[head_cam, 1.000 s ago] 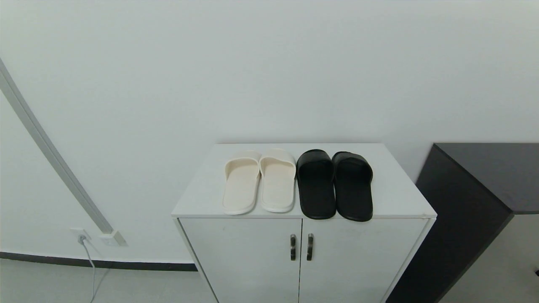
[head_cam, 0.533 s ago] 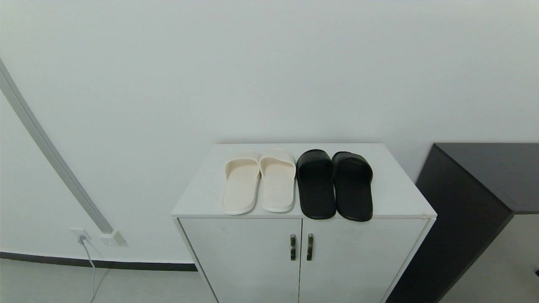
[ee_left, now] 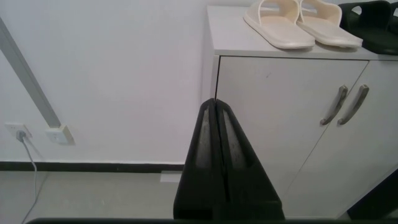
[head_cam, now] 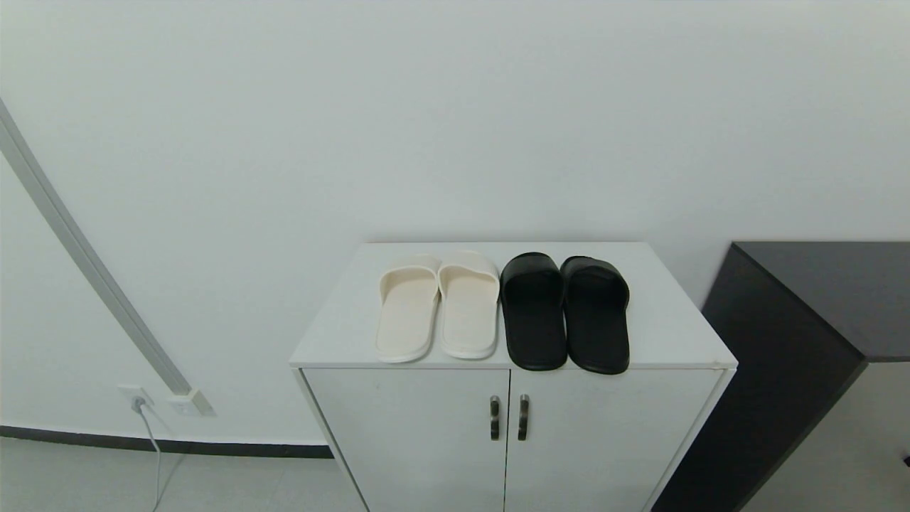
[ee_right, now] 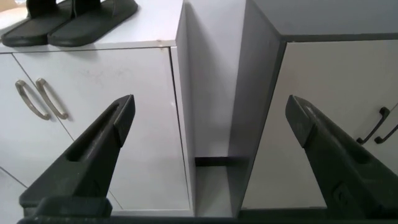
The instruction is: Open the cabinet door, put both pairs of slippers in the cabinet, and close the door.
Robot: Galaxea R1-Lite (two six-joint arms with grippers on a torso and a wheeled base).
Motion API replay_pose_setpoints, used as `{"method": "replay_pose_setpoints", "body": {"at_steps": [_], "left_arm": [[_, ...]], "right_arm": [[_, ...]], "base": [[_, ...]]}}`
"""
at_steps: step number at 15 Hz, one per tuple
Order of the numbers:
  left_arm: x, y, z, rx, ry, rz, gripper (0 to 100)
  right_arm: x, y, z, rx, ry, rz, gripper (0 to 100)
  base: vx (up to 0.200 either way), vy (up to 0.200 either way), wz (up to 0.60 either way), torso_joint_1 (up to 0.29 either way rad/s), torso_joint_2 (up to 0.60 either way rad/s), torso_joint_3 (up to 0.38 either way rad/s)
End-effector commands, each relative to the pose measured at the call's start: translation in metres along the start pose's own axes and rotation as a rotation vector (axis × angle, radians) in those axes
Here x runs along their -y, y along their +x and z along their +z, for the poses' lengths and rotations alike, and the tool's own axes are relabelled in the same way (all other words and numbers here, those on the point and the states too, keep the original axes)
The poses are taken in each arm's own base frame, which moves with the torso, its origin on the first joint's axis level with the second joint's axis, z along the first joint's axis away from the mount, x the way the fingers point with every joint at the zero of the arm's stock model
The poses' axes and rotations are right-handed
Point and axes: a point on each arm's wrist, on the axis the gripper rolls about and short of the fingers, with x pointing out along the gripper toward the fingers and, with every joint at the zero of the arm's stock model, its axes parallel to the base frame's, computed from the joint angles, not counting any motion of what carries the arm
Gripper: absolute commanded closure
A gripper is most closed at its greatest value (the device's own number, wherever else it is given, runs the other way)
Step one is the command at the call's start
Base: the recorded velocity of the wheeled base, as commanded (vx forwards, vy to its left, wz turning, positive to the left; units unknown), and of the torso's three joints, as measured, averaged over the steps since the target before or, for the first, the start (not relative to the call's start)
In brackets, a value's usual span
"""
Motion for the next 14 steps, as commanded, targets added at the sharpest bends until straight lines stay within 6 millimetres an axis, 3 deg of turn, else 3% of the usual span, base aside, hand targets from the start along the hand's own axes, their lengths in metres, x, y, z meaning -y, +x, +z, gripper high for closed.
{"method": "replay_pose_setpoints", "body": {"at_steps": [1, 3, 4, 6, 8, 14], "left_arm": [[0.000, 0.000, 0.000, -0.002, -0.004, 0.002, 100], [0.000, 0.000, 0.000, 0.000, -0.003, 0.004, 100], [0.000, 0.000, 0.000, 0.000, -0.003, 0.005, 100], [0.000, 0.000, 0.000, 0.000, -0.003, 0.005, 100], [0.000, 0.000, 0.000, 0.000, -0.003, 0.004, 100], [0.000, 0.000, 0.000, 0.000, -0.003, 0.004, 100]], "right_arm": [[0.000, 0.000, 0.002, 0.011, -0.002, 0.001, 0], [0.002, -0.011, 0.066, 0.123, 0.129, 0.055, 0], [0.003, -0.006, 0.071, 0.067, 0.135, 0.091, 0], [0.002, 0.013, 0.055, -0.104, 0.111, 0.177, 0], [-0.002, 0.029, 0.056, -0.200, 0.108, 0.259, 0], [-0.040, 0.129, 0.103, -0.252, 0.092, 0.382, 0]], "base": [[0.000, 0.000, 0.00, 0.000, 0.00, 0.000], [0.000, 0.000, 0.00, 0.000, 0.00, 0.000], [0.000, 0.000, 0.00, 0.000, 0.00, 0.000], [0.000, 0.000, 0.00, 0.000, 0.00, 0.000], [0.000, 0.000, 0.00, 0.000, 0.00, 0.000], [0.000, 0.000, 0.00, 0.000, 0.00, 0.000]]}}
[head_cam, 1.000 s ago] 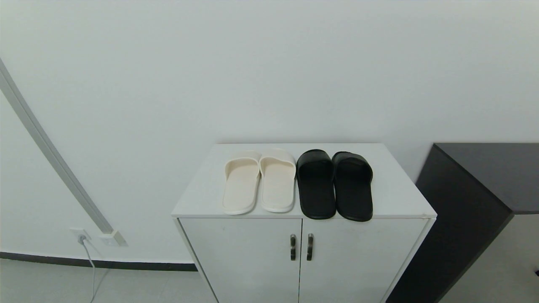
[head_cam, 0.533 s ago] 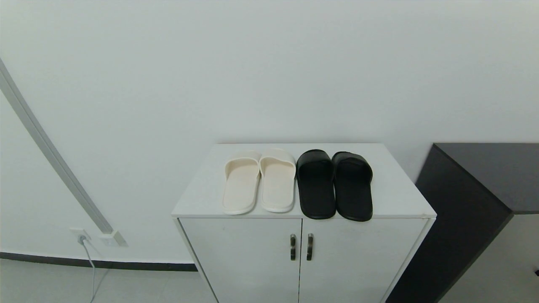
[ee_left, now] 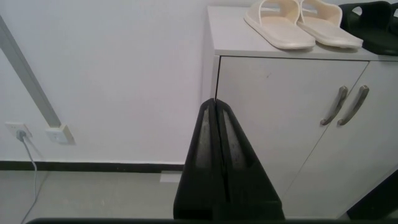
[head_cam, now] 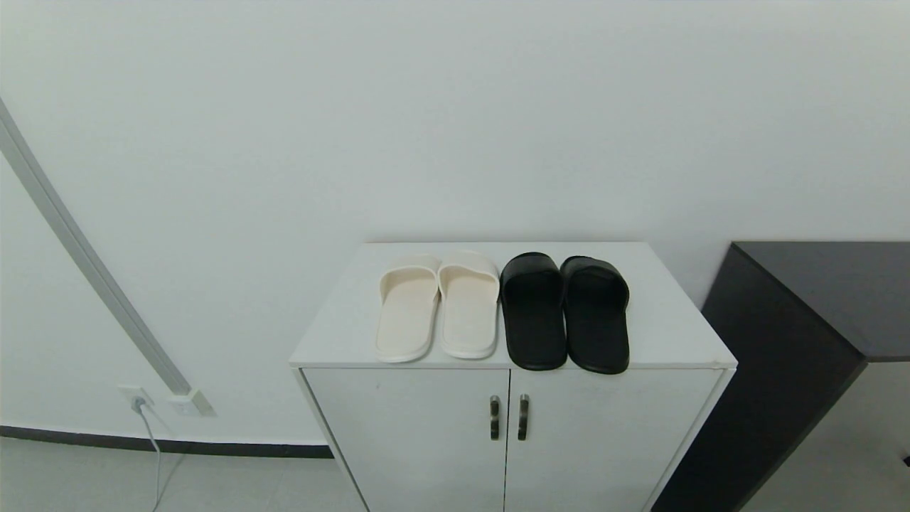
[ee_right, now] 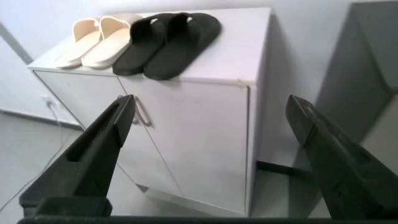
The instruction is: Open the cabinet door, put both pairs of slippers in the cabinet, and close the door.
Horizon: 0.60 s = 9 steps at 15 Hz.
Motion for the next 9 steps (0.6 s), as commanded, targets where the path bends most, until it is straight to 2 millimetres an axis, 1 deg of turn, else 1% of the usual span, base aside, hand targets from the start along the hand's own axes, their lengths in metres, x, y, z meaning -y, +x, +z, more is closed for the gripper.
{"method": "replay_pose_setpoints", "body": {"at_steps": [1, 2, 3, 4, 5, 6, 9], "left_arm": [[0.000, 0.000, 0.000, -0.001, 0.000, -0.001, 100], [0.000, 0.000, 0.000, -0.001, 0.000, 0.001, 100], [0.000, 0.000, 0.000, -0.002, 0.000, 0.001, 100], [0.000, 0.000, 0.000, -0.002, 0.000, -0.002, 100], [0.000, 0.000, 0.000, -0.001, 0.000, -0.001, 100], [0.000, 0.000, 0.000, -0.002, 0.000, -0.001, 100], [0.000, 0.000, 0.000, -0.002, 0.000, -0.001, 100]], "right_arm": [[-0.010, 0.076, 0.019, -0.136, 0.009, 0.054, 0], [-0.014, 0.095, 0.022, -0.150, 0.033, 0.067, 0], [-0.014, 0.097, 0.023, -0.148, 0.035, 0.069, 0], [-0.023, 0.122, 0.025, -0.160, 0.047, 0.079, 0], [-0.028, 0.133, 0.025, -0.171, 0.039, 0.064, 0], [-0.033, 0.138, 0.026, -0.174, 0.034, 0.065, 0], [-0.063, 0.164, 0.033, -0.167, 0.000, 0.060, 0]], "base": [[0.000, 0.000, 0.00, 0.000, 0.00, 0.000], [0.000, 0.000, 0.00, 0.000, 0.00, 0.000], [0.000, 0.000, 0.00, 0.000, 0.00, 0.000], [0.000, 0.000, 0.00, 0.000, 0.00, 0.000], [0.000, 0.000, 0.00, 0.000, 0.00, 0.000], [0.000, 0.000, 0.00, 0.000, 0.00, 0.000], [0.000, 0.000, 0.00, 0.000, 0.00, 0.000]]}}
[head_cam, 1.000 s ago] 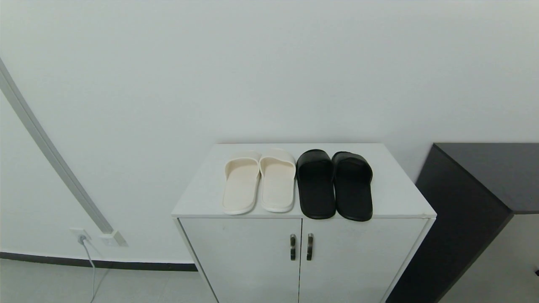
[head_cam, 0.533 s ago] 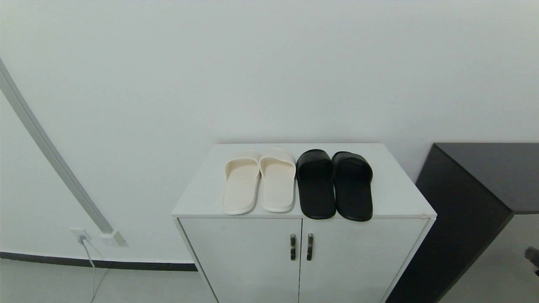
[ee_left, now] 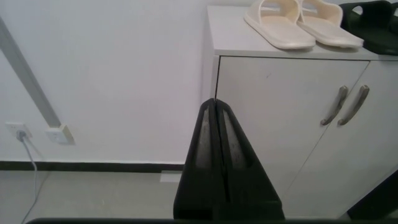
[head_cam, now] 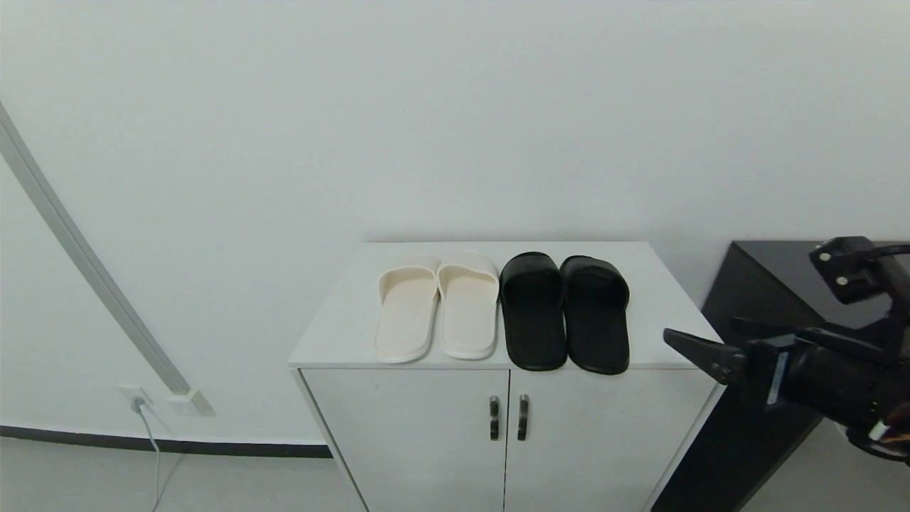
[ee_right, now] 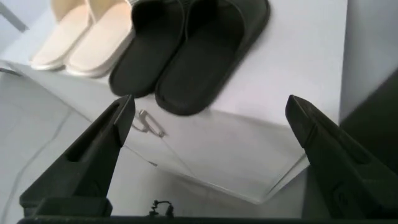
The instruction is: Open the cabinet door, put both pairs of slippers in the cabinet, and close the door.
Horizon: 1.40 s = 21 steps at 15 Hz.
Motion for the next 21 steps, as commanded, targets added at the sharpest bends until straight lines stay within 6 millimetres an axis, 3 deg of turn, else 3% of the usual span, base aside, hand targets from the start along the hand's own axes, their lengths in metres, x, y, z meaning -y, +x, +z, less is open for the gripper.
{"method": "replay_pose_setpoints", "body": {"at_steps": [1, 3, 9, 15, 21], "left_arm": [[0.000, 0.000, 0.000, -0.002, 0.000, 0.001, 100], [0.000, 0.000, 0.000, 0.000, 0.000, 0.001, 100], [0.000, 0.000, 0.000, -0.002, 0.000, 0.001, 100], [0.000, 0.000, 0.000, -0.002, 0.001, 0.000, 100], [0.000, 0.000, 0.000, -0.002, 0.000, 0.000, 100]], "right_arm": [[-0.021, 0.034, -0.004, -0.056, -0.028, 0.009, 0], [-0.044, 0.059, 0.001, -0.048, -0.010, -0.008, 0], [-0.078, 0.118, -0.001, -0.026, -0.010, -0.110, 0], [-0.089, 0.161, -0.006, 0.013, -0.014, -0.260, 0], [-0.080, 0.201, -0.017, 0.005, -0.017, -0.319, 0]], "base": [[0.000, 0.000, 0.00, 0.000, 0.00, 0.000], [0.000, 0.000, 0.00, 0.000, 0.00, 0.000], [0.000, 0.000, 0.00, 0.000, 0.00, 0.000], [0.000, 0.000, 0.00, 0.000, 0.00, 0.000], [0.000, 0.000, 0.00, 0.000, 0.00, 0.000]]}}
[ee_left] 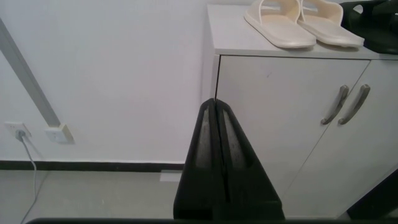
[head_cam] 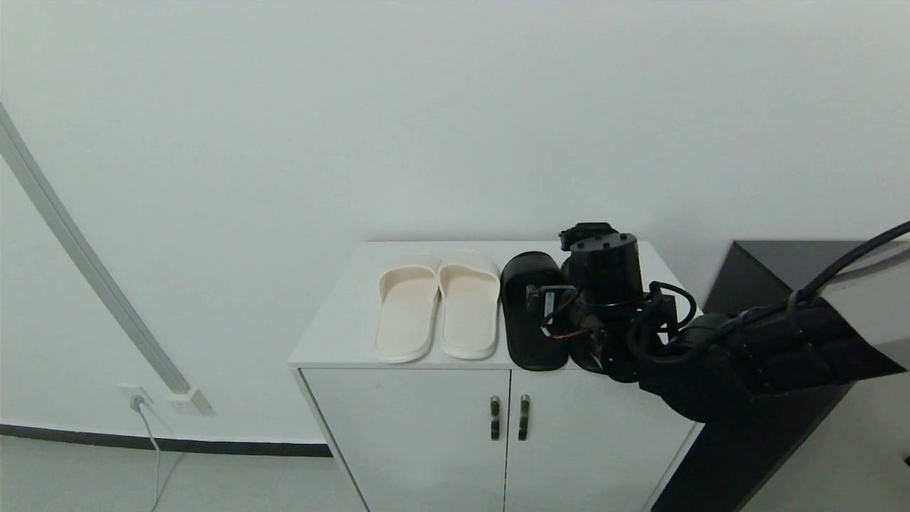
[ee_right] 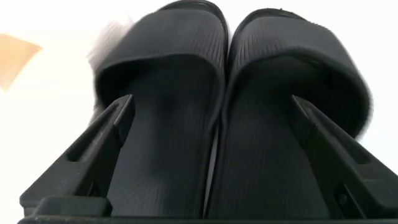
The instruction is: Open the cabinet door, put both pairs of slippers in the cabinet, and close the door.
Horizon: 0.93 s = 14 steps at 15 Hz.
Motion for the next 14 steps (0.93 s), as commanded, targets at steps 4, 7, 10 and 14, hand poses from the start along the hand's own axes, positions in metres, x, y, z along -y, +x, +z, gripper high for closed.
{"method": "replay_pose_setpoints", "body": {"at_steps": [4, 7, 10, 14], "left_arm": [[0.000, 0.000, 0.000, -0.001, -0.002, 0.002, 100], [0.000, 0.000, 0.000, -0.001, 0.000, 0.000, 100], [0.000, 0.000, 0.000, 0.000, 0.000, -0.001, 100], [0.000, 0.000, 0.000, -0.001, -0.002, 0.002, 100]], "right_arm": [[0.003, 0.037, -0.007, 0.003, 0.004, -0.051, 0], [0.006, 0.050, -0.007, 0.012, -0.001, -0.070, 0], [0.003, 0.053, -0.004, 0.022, -0.012, -0.068, 0], [0.004, 0.055, -0.008, 0.015, -0.029, -0.075, 100]], "base": [[0.000, 0.000, 0.00, 0.000, 0.00, 0.000], [0.000, 0.000, 0.00, 0.000, 0.00, 0.000], [0.000, 0.000, 0.00, 0.000, 0.00, 0.000], [0.000, 0.000, 0.00, 0.000, 0.00, 0.000]]}}
